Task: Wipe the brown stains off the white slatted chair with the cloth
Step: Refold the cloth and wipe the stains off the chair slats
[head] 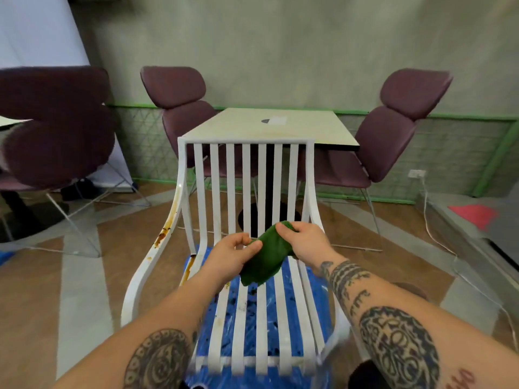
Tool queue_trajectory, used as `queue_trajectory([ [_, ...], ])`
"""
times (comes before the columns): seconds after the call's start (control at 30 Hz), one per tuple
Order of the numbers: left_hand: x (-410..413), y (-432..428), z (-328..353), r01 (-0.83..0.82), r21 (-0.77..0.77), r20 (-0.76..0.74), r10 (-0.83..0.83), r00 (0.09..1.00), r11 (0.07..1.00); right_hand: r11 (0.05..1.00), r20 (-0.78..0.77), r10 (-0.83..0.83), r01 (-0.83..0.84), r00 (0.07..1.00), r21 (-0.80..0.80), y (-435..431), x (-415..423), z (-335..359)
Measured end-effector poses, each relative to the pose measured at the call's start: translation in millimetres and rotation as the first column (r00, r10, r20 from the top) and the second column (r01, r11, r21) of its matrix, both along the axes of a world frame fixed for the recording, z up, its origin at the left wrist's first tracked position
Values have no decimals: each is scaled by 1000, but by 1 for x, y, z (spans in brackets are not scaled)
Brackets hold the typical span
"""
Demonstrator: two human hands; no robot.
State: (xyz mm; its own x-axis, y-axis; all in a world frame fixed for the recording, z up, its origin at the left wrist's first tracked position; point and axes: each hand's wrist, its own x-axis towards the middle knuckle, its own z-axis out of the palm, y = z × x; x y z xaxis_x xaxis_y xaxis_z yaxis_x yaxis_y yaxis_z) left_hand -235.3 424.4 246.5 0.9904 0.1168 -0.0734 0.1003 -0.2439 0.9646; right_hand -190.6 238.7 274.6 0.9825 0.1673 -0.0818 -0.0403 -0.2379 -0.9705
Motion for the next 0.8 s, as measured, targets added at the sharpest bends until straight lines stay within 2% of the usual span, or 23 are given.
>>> queue_trajectory([
  [0.1, -5, 2, 17, 58, 30, 1, -58, 998, 998, 999, -77, 50, -49, 996, 11, -6, -2, 25],
  [0.2, -14, -4, 29, 88, -79, 19, -87, 996, 993, 993, -130, 48, -34, 990, 110, -5, -3, 44],
  [0.3, -22, -3, 38, 119, -228, -12, -125, 992, 966, 968, -152, -12, 50, 988, 246, -2, -2, 57],
  [0.4, -26, 0, 40, 151, -298, -49, -173, 984, 943, 935, -200, -20, 90, 979, 344, 2, -9, 63],
  [0.47, -24, 0, 36, 100, -386, -77, -140, 987, 917, 895, -270, 26, 98, 962, 436, 5, -14, 57],
  [0.53, -22, -1, 29, 33, -402, -110, -84, 990, 915, 851, -322, 75, 107, 944, 514, 8, -18, 47],
  [0.6, -20, -1, 19, -56, -297, -114, 23, 993, 953, 828, -351, 93, 123, 932, 547, 13, -21, 38],
  [0.67, -17, -3, 9, -168, -111, -85, 160, 984, 979, 802, -378, 70, 173, 923, 571, 18, -24, 33],
  [0.7, -18, -5, 6, -227, -31, -72, 224, 972, 973, 792, -389, 59, 194, 919, 578, 22, -25, 30],
  [0.73, -18, -8, 4, -265, -17, -89, 263, 961, 964, 797, -401, 49, 206, 915, 567, 26, -25, 24],
  [0.77, -19, -12, 4, -279, -89, -146, 265, 953, 956, 813, -413, 44, 208, 910, 544, 31, -26, 19],
  [0.8, -18, -17, 4, -278, -251, -233, 221, 947, 927, 832, -423, 47, 199, 905, 519, 35, -28, 13],
])
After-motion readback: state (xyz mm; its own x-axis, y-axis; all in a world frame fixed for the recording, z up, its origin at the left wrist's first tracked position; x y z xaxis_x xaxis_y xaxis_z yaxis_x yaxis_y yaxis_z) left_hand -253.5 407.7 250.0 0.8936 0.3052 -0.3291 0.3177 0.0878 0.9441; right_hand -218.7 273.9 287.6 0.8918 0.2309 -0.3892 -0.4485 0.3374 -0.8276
